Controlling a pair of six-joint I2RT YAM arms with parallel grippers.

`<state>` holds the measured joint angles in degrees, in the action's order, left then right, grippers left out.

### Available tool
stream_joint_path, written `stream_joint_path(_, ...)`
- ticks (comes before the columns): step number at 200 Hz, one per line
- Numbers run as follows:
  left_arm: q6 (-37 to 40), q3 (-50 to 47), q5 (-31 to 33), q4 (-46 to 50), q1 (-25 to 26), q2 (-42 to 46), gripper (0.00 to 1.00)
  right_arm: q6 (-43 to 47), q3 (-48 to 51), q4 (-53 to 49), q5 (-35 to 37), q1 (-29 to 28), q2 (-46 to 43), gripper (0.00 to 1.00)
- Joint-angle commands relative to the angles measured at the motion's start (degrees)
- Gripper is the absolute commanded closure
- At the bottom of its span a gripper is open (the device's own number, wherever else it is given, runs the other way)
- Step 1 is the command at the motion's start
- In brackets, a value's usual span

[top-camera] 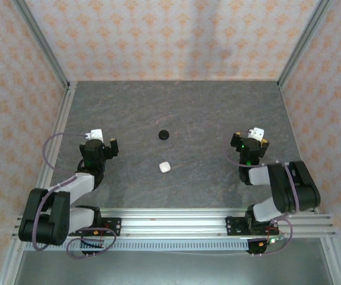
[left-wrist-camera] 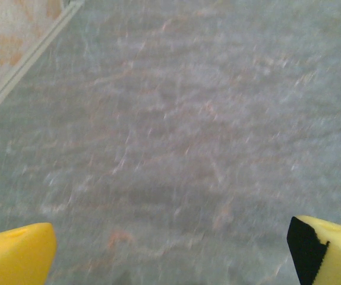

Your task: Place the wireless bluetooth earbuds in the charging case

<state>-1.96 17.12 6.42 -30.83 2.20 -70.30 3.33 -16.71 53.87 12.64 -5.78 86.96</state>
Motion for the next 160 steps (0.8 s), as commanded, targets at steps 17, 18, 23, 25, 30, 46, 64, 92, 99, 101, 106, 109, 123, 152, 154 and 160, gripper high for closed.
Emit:
stream_joint_path(17, 3.75, 1.95, -6.03, -15.09, -0.27, -8.20, 0.00, -1.72, -5.96, -3.61, 2.44, 1.00, 1.94, 0.00)
stream_joint_path(18, 3.86, 2.08, -6.18, -15.24, -0.27, -8.54, 0.00, -1.73, -5.88, -3.29, 2.24, 1.06, 2.05, 0.00)
stream_joint_path(23, 4.31, 2.64, -6.94, -15.64, -0.28, -10.18, 0.00, -1.90, -5.00, -0.99, 0.91, 1.81, 2.26, 0.00)
stream_joint_path(25, 4.44, 2.89, -7.29, -15.79, -0.27, -10.86, 0.00, -2.14, -4.85, -0.79, 0.63, 1.98, 2.14, 0.00)
stream_joint_path(30, 4.74, 3.42, -7.85, -15.92, -0.32, -12.28, 0.00, -2.66, -5.14, -2.37, 0.78, 2.29, 1.74, 0.00)
stream_joint_path(46, 4.89, 6.25, -8.49, -13.83, -0.31, -15.35, 0.00, -2.50, -5.00, -2.12, 0.77, 2.35, 1.66, 0.00)
stream_joint_path(64, 2.94, 7.62, -4.80, -10.72, -0.53, -15.32, 0.00, -2.45, -4.83, -2.06, 0.66, 2.35, 1.55, 0.00)
stream_joint_path(92, 3.02, 7.48, -4.49, -11.17, -0.47, -15.44, 0.00, -2.29, -4.73, -1.72, 0.69, 2.35, 1.71, 0.00)
stream_joint_path(99, 3.10, 7.39, -4.39, -11.69, -0.44, -15.48, 0.00, -2.36, -4.78, -1.75, 0.71, 2.35, 1.70, 0.00)
stream_joint_path(101, 3.16, 7.39, -4.33, -11.53, -0.44, -15.48, 0.00, -2.37, -4.81, -1.77, 0.71, 2.31, 1.72, 0.00)
stream_joint_path(106, 3.17, 7.48, -4.31, -11.35, -0.35, -15.46, 0.00, -2.34, -4.82, -1.75, 0.72, 2.31, 1.67, 0.00)
stream_joint_path(109, 3.11, 7.41, -4.34, -11.51, -0.35, -15.48, 0.00, -2.36, -4.87, -1.75, 0.72, 2.35, 1.72, 0.00)
stream_joint_path(123, 3.07, 7.48, -4.31, -11.42, -0.35, -15.48, 0.00, -2.25, -4.87, -1.75, 0.71, 2.35, 1.68, 0.00)
stream_joint_path(152, 3.02, 7.48, -4.31, -11.35, -0.35, -15.48, 0.00, -2.00, -5.55, -2.75, -0.08, 2.20, 2.08, 0.00)
stream_joint_path(154, 3.08, 7.48, -4.31, -11.36, -0.35, -15.48, 0.00, -1.97, -5.53, -2.77, -0.16, 2.25, 2.08, 0.00)
stream_joint_path(160, 3.04, 7.48, -4.35, -11.37, -0.35, -15.48, 0.00, -1.98, -5.46, -2.77, -0.15, 2.25, 1.92, 0.00)
